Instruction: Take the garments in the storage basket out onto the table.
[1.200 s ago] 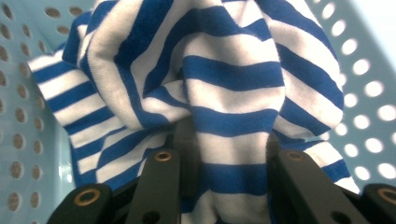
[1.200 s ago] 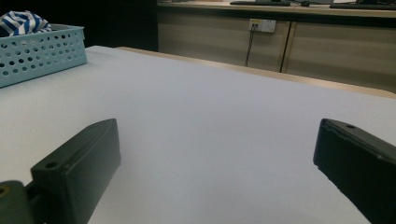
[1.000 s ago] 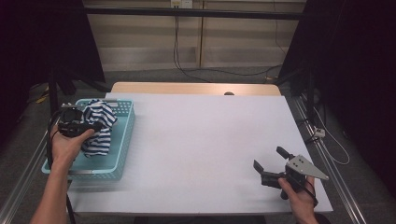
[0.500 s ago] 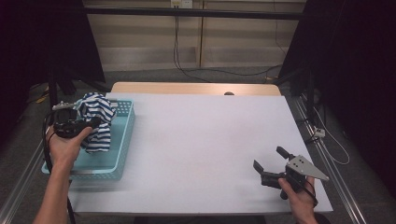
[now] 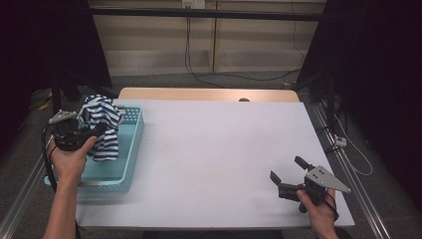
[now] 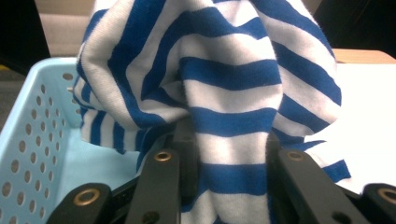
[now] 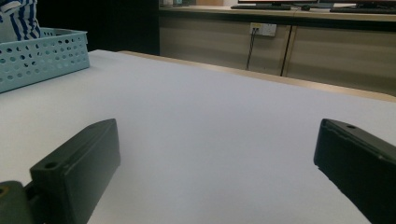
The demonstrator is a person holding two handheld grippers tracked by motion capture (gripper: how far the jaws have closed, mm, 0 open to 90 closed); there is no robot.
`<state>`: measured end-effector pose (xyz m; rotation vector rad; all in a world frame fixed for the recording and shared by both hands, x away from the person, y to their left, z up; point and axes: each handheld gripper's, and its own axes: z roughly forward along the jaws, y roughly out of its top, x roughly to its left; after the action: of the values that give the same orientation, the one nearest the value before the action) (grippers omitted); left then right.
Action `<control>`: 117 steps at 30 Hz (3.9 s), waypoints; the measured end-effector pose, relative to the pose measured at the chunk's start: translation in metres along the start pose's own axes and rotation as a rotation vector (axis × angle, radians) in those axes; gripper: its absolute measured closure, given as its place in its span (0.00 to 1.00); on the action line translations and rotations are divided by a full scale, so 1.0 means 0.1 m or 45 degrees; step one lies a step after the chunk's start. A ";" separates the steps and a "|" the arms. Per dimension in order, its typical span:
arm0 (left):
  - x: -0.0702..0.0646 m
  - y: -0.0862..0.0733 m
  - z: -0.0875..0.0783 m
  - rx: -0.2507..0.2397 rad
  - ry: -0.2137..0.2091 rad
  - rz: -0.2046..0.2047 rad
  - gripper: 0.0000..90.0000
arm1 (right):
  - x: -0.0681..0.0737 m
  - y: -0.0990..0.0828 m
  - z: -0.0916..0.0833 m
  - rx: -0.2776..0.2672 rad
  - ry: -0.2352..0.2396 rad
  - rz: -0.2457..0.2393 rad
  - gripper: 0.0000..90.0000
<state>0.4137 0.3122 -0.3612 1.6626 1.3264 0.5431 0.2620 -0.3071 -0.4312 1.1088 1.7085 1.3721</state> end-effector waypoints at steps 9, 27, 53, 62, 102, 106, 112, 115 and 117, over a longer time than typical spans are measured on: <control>0.01 -0.09 -0.08 -0.099 -0.027 0.015 0.79 | 0.00 0.00 0.00 -0.001 -0.001 0.004 0.00; 0.00 -0.05 -0.29 -0.272 0.011 0.050 0.79 | 0.00 0.00 0.00 -0.002 0.003 0.004 0.00; -0.24 0.24 -0.60 -0.388 -0.079 0.100 0.79 | -0.01 0.00 0.00 -0.004 0.012 0.009 0.00; -0.31 0.30 -0.66 -0.412 -0.136 0.109 0.79 | 0.00 0.00 -0.01 -0.010 0.007 0.007 0.00; -1.13 0.51 -0.25 -0.333 -0.374 0.179 0.79 | 0.00 0.00 0.00 -0.008 0.020 -0.004 0.00; -1.21 0.53 -0.19 -0.312 -0.410 0.224 0.78 | 0.00 0.00 0.01 -0.008 0.023 0.001 0.00; -1.35 0.60 -0.11 -0.288 -0.439 0.259 0.78 | 0.00 0.00 0.01 -0.009 0.026 -0.001 0.00; -1.43 0.61 -0.08 -0.291 -0.446 0.261 0.78 | 0.00 0.00 0.01 -0.009 0.025 0.001 0.00; -1.48 0.59 -0.05 -0.265 -0.443 0.289 0.78 | 0.00 0.00 0.01 -0.009 0.027 -0.003 0.00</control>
<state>0.3926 0.1772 -0.2799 1.6534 0.8089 0.4789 0.2632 -0.3070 -0.4315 1.0914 1.7179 1.3924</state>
